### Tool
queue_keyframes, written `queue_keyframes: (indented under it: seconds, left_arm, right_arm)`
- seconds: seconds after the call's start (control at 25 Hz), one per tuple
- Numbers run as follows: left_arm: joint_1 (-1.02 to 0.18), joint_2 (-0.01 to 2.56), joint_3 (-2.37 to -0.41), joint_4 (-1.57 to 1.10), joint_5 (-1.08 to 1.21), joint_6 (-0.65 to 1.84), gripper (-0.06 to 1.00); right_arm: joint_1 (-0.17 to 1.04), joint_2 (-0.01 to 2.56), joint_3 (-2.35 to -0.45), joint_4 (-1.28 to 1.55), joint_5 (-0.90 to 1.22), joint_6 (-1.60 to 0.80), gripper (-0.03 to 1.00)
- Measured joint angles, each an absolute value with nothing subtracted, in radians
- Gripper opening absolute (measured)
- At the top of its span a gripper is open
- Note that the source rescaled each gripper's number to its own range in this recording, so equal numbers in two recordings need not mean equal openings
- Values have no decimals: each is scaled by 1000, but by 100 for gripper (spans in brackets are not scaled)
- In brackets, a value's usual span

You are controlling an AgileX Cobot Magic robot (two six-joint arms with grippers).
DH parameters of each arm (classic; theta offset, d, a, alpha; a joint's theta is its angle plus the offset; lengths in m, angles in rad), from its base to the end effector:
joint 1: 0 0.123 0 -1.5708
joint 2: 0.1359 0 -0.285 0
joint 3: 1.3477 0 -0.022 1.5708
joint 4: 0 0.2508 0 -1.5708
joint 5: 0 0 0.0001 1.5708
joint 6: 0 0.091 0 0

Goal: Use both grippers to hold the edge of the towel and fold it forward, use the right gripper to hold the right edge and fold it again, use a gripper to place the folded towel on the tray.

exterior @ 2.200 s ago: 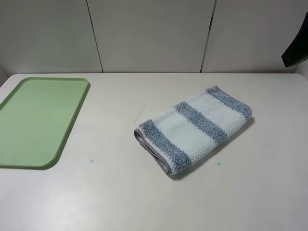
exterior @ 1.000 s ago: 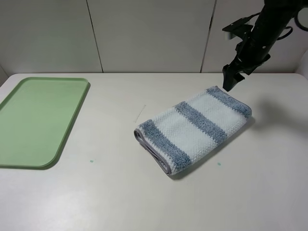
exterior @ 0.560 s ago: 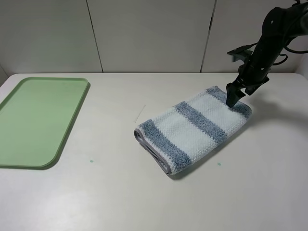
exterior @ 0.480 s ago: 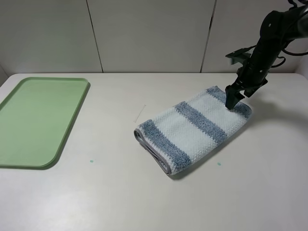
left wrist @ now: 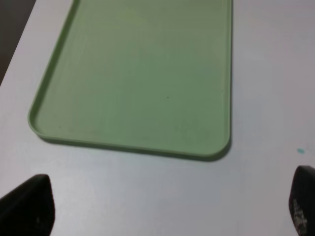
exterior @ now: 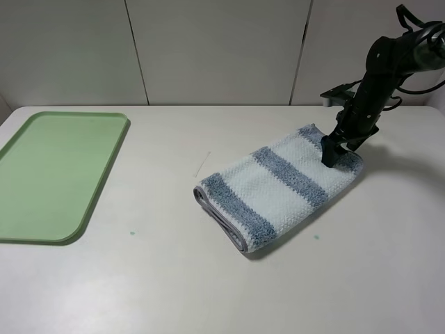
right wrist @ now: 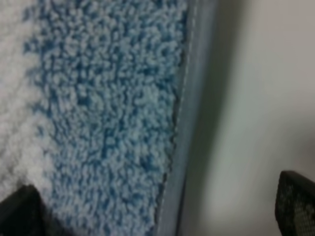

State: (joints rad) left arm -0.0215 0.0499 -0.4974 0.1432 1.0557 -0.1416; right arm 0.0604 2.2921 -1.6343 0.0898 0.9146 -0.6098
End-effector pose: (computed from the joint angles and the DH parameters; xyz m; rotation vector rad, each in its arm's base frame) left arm 0.0032 0.0112 0.2777 -0.1267 2.0800 0.0738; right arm 0.4450 0.0334 0.1022 -0.9247 2.8944 0.0722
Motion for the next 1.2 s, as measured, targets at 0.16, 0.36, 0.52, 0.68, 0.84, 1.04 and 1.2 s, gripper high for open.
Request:
queue_keyframes:
  seconds: [0.16,0.36,0.52,0.68,0.84,1.04,1.2]
  left_arm:
    - [-21,50,-497,143,1056,-142,95]
    - [-21,50,-497,143,1056,-142,95]
    - [-21,50,-497,143,1056,-142,95]
    - [-21,50,-497,143,1056,-142,95]
    - [-21,50,-497,143,1056,-142,95]
    - [-21,50,-497,143,1056,-142,95]
    - [-21,50,-497,143,1056,-142,95]
  right_arm:
    - [60,2304,-1638,93,915,-610,100]
    - [60,2314,-1643,96,918,-613,100]
    - [60,2316,-1645,113,929,-618,69]
    - [64,2320,-1645,161,970,-611,12]
    - [65,2318,-1668,153,997,-557,7]
    - [64,2310,-1748,22,1070,-409,7]
    - [62,2274,-1822,-68,1116,-342,7]
